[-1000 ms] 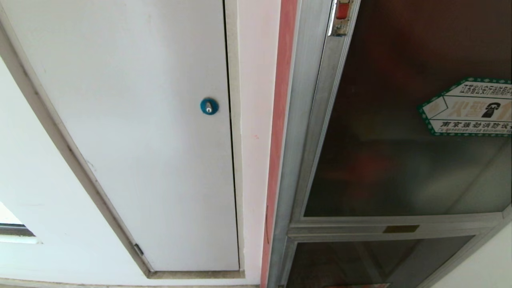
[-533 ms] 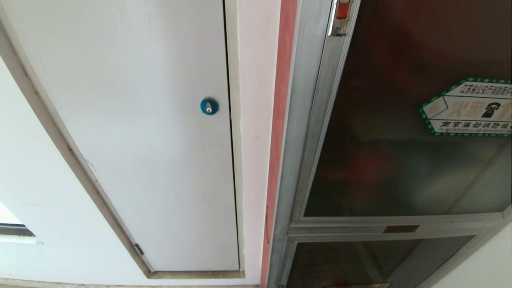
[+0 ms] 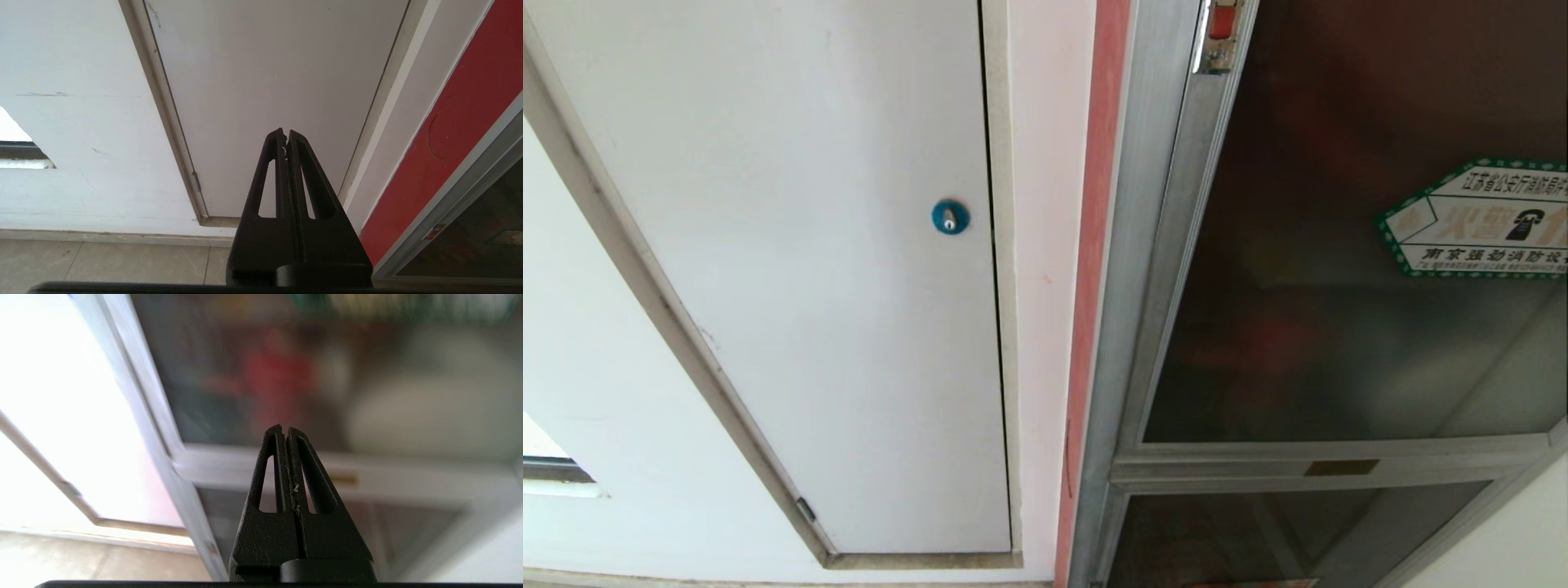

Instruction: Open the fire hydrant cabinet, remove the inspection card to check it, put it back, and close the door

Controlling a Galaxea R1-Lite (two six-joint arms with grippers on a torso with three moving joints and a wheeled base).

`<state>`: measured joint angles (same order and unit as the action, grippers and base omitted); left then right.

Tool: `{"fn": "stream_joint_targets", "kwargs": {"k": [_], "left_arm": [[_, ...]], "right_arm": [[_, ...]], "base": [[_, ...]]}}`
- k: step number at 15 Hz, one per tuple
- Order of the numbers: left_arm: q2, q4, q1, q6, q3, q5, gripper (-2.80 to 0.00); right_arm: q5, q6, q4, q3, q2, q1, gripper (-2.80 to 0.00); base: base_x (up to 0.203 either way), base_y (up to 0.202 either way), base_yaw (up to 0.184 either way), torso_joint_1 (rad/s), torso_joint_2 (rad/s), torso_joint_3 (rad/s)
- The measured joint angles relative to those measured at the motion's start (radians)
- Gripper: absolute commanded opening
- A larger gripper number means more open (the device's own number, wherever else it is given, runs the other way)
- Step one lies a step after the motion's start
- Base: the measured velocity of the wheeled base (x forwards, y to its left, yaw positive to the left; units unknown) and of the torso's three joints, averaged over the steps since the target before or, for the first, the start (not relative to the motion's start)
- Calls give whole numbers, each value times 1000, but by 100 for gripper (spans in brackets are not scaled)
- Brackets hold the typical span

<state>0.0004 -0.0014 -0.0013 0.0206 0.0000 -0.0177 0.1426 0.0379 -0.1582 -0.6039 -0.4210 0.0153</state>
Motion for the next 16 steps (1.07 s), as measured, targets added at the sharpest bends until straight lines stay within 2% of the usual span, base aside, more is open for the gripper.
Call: {"fn": "stream_joint_targets", "kwargs": {"k": [5, 7, 13, 16], "left_arm": [[0, 0, 0, 0, 0, 0, -280], [0, 0, 0, 0, 0, -1, -280], [0, 0, 0, 0, 0, 0, -280], [0, 0, 0, 1, 0, 0, -280]], "right_arm": [[164, 4, -122, -407, -316, -7, -280], [215, 5, -171, -544, -431, -59, -280], [229, 7, -203, -811, -708, -274, -280], [229, 6, -207, -894, -798, -362, -280]], "base": [[0, 0, 0, 0, 0, 0], [0, 0, 0, 0, 0, 0], [0, 0, 0, 0, 0, 0], [0, 0, 0, 0, 0, 0]]}}
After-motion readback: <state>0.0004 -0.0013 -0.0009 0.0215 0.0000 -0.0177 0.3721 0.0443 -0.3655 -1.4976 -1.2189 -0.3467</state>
